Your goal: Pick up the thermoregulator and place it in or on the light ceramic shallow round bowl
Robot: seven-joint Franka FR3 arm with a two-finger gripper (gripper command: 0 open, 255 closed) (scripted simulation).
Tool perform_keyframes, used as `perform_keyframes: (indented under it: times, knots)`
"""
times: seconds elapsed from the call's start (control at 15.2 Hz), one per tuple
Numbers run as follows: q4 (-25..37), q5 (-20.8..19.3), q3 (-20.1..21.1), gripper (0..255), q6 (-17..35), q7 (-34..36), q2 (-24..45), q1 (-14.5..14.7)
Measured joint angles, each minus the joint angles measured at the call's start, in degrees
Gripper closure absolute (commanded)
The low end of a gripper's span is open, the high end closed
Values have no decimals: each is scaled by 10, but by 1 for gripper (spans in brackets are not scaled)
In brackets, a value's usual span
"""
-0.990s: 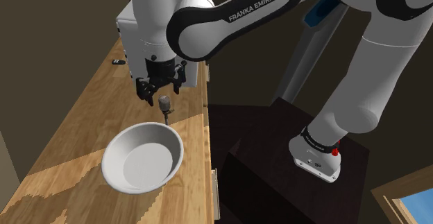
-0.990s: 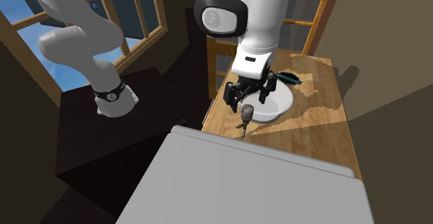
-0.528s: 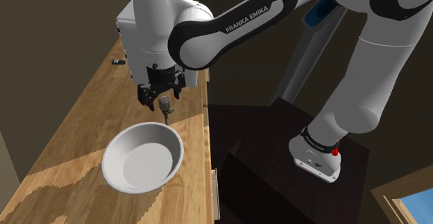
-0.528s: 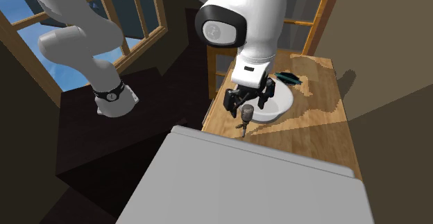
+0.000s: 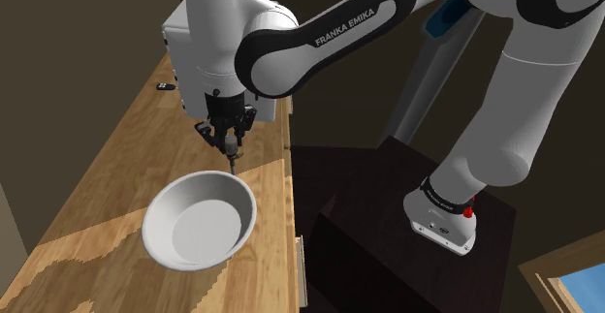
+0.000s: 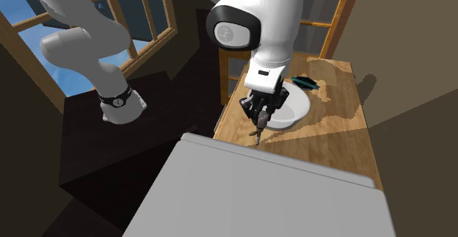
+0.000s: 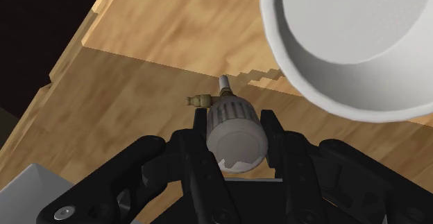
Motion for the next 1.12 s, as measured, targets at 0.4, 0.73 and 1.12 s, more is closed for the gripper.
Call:
perform_keyframes:
  times: [0.4,0.73,1.12]
  knots:
    - [0,0,0,255,0,0,0,0]
    - [13,11,4,255,-26,-7,-16,-3]
    - [42,23,7,255,-66,-15,-30,-6]
